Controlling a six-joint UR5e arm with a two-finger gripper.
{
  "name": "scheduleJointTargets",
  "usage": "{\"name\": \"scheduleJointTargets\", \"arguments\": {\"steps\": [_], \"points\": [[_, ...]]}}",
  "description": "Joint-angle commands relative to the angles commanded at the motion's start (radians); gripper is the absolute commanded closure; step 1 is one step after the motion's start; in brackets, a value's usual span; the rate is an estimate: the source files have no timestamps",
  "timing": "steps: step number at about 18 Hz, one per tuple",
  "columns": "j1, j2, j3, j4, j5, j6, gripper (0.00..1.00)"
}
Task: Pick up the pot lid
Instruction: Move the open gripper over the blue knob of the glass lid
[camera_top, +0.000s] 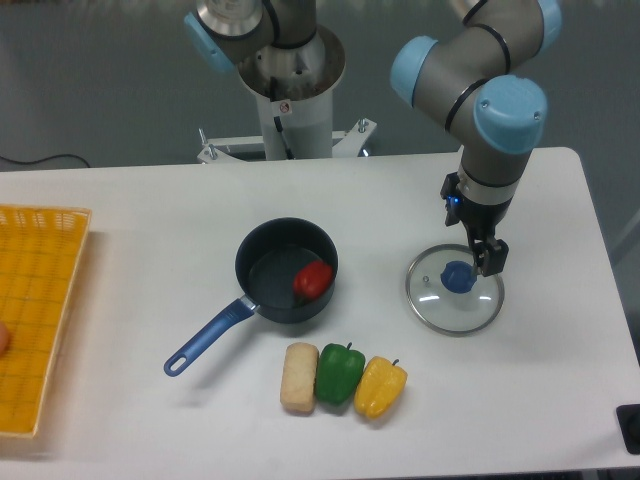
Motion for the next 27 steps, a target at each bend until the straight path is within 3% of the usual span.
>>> {"name": "scheduleJointTargets", "arguments": {"steps": [8, 12, 21, 27], "points": [[-0.003, -0.006, -0.005, 0.000, 0.009, -0.015, 0.00], [0.037, -0.017, -0.008, 0.005, 0.000, -0.015, 0.00], [0.049, -0.043, -0.008, 0.015, 0.012, -0.098, 0.00], [0.061, -0.064, -0.038, 0.028, 0.002, -0.121, 0.00]]}}
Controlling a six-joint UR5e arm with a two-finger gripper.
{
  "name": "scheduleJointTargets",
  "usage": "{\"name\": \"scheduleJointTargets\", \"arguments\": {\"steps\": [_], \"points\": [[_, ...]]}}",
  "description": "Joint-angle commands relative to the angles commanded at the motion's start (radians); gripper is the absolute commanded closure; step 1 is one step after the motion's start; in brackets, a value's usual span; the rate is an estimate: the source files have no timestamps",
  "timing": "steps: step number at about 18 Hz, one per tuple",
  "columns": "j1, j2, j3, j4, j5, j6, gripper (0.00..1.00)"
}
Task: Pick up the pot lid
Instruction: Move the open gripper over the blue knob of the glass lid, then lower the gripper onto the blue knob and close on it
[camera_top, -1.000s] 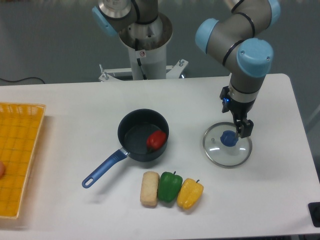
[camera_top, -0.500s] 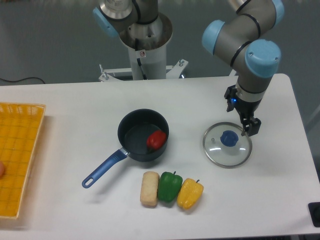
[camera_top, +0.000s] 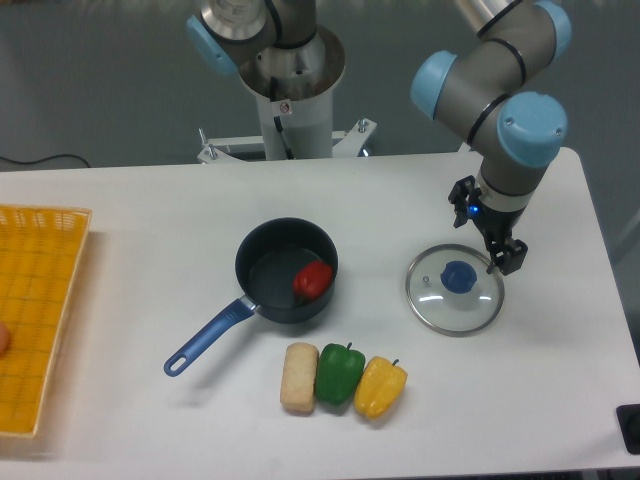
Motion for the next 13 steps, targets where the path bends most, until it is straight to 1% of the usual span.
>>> {"name": "scheduleJointTargets", "arguments": {"steps": [2, 4, 6, 8, 11, 13], "points": [[-0.001, -0.011, -0.015, 0.037, 0.003, 0.053, 0.00], [-0.005, -0.026, -0.018, 0.075, 0.005, 0.135, 0.00], [-0.008, -0.040, -0.018, 0.090, 0.005, 0.211, 0.00], [-0.009, -0.049, -0.020, 0.113, 0.002, 0.248, 0.00], [-0.017, -0.064, -0.008, 0.118, -0.002, 0.316, 0.00], [-0.029, -0.077, -0.003, 0.133, -0.003, 0.344, 0.00]]}}
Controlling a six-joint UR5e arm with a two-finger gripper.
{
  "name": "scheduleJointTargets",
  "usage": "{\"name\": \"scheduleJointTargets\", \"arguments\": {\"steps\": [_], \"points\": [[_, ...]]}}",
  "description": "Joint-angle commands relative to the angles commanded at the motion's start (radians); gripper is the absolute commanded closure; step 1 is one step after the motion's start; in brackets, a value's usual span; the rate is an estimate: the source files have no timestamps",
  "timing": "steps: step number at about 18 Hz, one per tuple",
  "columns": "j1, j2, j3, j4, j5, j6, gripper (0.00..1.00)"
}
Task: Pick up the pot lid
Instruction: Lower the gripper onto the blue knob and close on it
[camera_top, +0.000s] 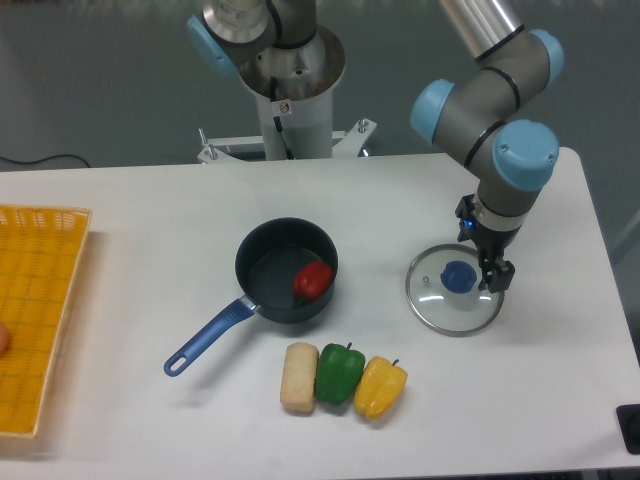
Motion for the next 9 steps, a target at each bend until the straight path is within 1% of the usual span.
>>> {"name": "scheduleJointTargets", "arguments": {"steps": [2, 4, 9], "points": [[-0.008, -0.006, 0.003, 0.015, 0.000, 0.002, 0.00], [-0.009, -0.011, 0.006, 0.018, 0.000, 0.008, 0.00], [-0.008, -0.012, 0.000, 0.017, 0.002, 0.077, 0.00]]}}
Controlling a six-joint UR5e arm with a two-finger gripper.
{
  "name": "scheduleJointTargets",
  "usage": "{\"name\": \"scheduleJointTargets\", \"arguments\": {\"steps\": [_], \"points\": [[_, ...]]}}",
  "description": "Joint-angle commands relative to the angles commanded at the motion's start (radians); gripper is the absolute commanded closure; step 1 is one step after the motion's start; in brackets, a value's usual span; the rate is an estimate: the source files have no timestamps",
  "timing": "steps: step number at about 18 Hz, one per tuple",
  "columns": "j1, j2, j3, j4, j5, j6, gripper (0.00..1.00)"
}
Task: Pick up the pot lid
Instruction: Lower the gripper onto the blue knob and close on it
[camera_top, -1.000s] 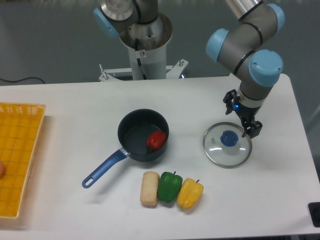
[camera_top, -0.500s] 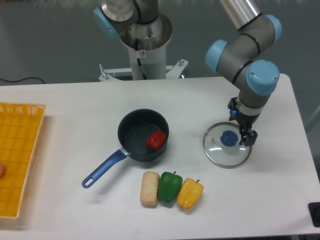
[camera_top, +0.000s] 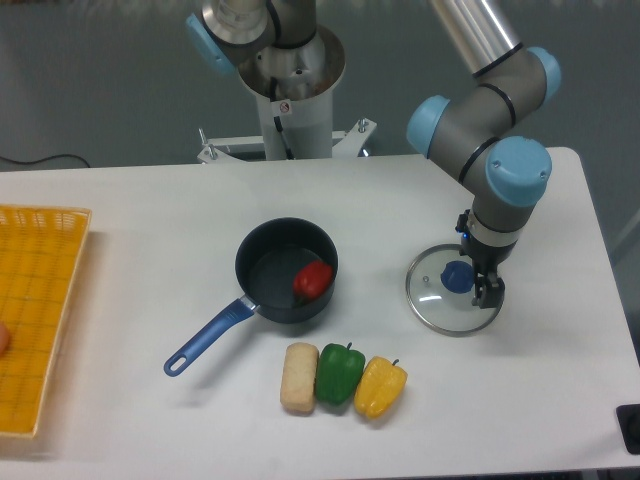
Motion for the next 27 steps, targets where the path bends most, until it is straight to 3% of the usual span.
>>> {"name": "scheduleJointTargets", "arguments": {"steps": [23, 27], "points": [[-0.008, -0.029, -0.034, 0.003, 0.006, 0.003, 0.00], [-0.008, -0.029, -0.038, 0.005, 0.006, 0.003, 0.17]]}}
